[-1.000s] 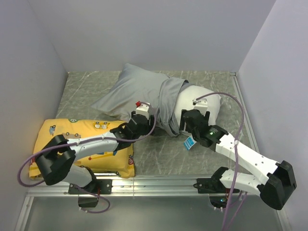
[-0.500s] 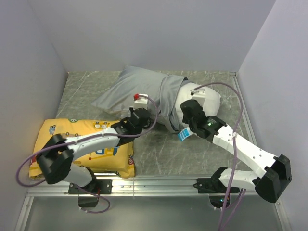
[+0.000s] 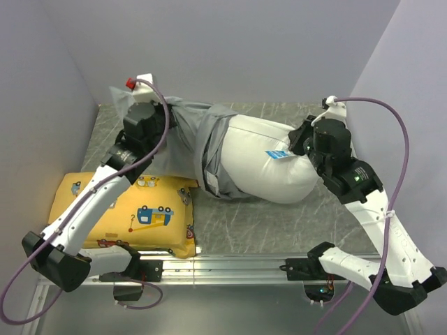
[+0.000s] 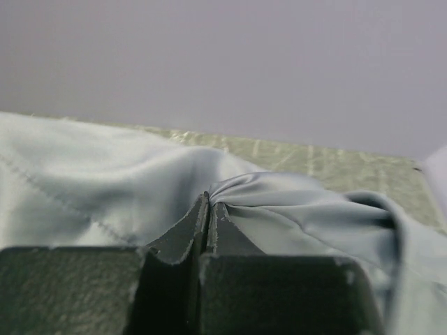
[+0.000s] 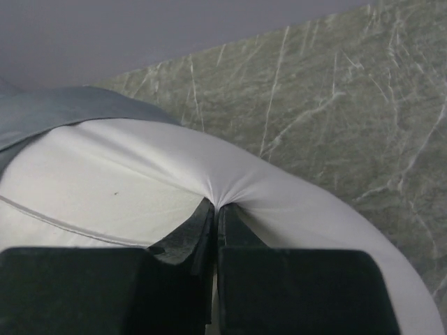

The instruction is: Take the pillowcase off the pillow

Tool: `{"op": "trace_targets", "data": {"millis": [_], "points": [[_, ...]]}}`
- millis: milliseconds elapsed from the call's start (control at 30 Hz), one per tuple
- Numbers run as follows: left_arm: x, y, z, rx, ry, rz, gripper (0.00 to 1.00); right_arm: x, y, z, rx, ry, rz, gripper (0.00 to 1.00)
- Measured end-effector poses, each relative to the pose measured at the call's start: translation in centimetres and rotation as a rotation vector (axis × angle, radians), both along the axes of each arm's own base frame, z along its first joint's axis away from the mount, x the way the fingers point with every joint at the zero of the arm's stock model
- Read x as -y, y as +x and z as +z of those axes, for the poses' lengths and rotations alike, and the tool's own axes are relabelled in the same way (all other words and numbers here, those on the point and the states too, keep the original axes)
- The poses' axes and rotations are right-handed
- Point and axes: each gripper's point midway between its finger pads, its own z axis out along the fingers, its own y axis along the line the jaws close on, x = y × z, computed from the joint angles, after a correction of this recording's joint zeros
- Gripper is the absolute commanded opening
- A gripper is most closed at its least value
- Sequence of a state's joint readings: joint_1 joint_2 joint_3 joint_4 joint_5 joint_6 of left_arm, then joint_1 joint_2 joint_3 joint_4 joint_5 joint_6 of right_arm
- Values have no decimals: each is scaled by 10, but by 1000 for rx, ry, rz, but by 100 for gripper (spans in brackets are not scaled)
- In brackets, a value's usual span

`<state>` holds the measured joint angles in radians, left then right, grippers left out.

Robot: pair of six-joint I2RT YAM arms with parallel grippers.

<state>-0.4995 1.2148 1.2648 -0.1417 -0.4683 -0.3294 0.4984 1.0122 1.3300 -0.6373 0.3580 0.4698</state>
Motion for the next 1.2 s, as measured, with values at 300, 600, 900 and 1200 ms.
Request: {"op": "trace_targets", "data": {"millis": [300, 600, 900, 1200], "points": [[44, 20, -1, -65, 14, -207, 1, 0, 54, -117, -219, -89, -75, 16], [72, 68, -110, -262, 47, -221, 12, -4, 125, -159, -256, -90, -132, 71], [86, 95, -107, -223, -52, -201, 38, -21, 110, -43, -99, -15, 2, 75], [116, 141, -120, -188, -151, -223, 48, -89, 23, 17, 78, -15, 281, 79]]}}
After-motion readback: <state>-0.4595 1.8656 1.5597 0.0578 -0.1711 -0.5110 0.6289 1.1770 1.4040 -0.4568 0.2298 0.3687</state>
